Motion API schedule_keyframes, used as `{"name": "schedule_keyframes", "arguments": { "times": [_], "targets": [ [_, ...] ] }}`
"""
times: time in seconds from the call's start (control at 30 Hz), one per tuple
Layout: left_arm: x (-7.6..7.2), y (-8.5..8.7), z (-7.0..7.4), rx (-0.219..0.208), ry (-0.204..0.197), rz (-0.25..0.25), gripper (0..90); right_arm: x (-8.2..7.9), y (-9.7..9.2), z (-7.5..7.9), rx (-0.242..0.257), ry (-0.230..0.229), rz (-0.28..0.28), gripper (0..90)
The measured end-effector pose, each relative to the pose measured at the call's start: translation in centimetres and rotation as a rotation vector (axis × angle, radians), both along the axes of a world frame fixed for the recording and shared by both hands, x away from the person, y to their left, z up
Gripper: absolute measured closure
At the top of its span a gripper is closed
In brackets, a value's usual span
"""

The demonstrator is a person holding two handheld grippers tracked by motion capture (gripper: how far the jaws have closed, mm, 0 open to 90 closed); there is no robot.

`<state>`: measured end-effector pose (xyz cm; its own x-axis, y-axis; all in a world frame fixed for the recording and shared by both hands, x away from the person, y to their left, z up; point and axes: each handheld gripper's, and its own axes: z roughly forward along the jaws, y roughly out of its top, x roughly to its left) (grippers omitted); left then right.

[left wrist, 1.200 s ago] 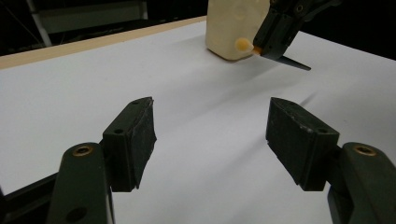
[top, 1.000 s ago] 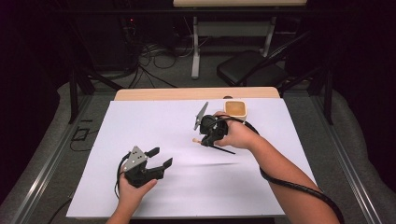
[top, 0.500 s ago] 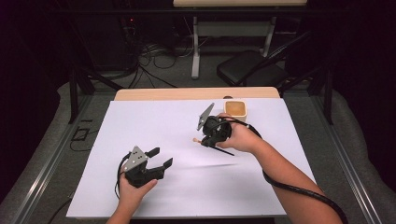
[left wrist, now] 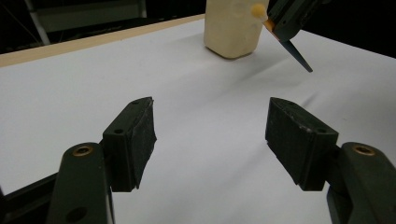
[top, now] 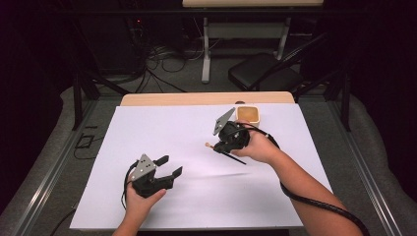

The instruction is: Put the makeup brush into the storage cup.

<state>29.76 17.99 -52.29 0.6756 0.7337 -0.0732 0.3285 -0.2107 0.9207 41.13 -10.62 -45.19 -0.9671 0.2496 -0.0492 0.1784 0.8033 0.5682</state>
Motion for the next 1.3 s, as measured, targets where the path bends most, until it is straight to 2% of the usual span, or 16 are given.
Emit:
{"name": "schedule_keyframes", "arguments": {
  "times": [0.37, 0.63, 0.77, 1.3],
  "targets": [
    [0.0, 0.0, 0.0, 0.000, 0.001, 0.001, 33.1, -0.7, -0.8, 0.2, 0.058, -0.017, -0.017, 83.8],
    [0.0, 0.0, 0.0, 0.000, 0.001, 0.001, 33.1, -1.3, -1.5, 0.2, 0.124, -0.027, -0.032, 83.7],
    [0.0, 0.0, 0.0, 0.001, 0.001, 0.001, 33.1, -1.5, -2.0, 0.1, 0.160, -0.034, -0.045, 83.8],
    [0.0, -0.1, 0.0, 0.005, 0.001, 0.002, 33.2, -2.4, -3.4, -0.6, 0.247, -0.052, -0.082, 83.7]
  ]
}}
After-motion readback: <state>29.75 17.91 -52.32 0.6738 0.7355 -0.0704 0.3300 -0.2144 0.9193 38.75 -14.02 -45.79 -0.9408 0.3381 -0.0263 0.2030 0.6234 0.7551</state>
